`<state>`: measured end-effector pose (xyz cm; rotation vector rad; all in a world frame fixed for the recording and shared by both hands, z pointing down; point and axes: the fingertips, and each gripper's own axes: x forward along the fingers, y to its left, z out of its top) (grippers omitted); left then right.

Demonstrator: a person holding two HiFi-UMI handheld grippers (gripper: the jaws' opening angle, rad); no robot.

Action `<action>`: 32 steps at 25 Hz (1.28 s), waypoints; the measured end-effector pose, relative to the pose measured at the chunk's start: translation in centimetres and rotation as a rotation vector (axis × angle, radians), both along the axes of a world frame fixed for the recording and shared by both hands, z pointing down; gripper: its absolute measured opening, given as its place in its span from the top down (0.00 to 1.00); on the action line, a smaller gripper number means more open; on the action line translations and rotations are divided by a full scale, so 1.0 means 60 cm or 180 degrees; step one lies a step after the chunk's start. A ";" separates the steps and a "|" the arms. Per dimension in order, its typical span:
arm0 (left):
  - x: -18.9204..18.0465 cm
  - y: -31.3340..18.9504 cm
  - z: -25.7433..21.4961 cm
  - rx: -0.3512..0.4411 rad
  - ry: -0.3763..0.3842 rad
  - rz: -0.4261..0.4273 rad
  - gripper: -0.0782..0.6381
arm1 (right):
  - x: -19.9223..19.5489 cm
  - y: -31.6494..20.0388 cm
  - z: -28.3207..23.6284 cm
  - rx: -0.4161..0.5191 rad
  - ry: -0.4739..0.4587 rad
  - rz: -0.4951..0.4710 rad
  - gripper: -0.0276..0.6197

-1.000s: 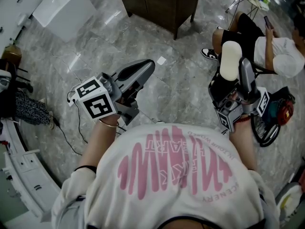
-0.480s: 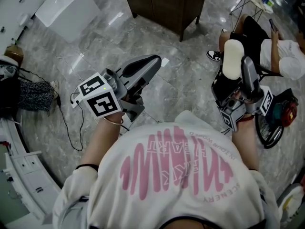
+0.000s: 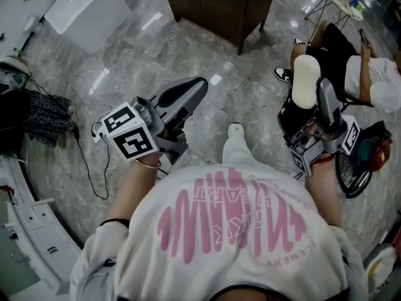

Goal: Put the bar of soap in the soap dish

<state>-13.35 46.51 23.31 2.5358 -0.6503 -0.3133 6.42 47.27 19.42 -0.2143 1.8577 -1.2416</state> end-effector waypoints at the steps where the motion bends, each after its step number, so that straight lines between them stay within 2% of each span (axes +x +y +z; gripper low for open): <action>1: 0.001 -0.001 0.000 0.0010 -0.0004 0.0001 0.88 | 0.001 -0.002 0.001 0.0011 0.0001 -0.0001 0.50; 6: 0.017 -0.025 0.003 0.0039 -0.0089 0.0037 0.88 | 0.009 -0.032 0.004 0.0017 0.0003 -0.0010 0.50; 13: 0.062 -0.147 0.001 0.0021 -0.0129 -0.0002 0.88 | 0.044 -0.156 0.004 0.0034 -0.0020 -0.0141 0.50; 32: 0.118 -0.363 0.000 0.0010 -0.0069 -0.0361 0.88 | 0.109 -0.402 0.001 0.0014 -0.0074 -0.0453 0.50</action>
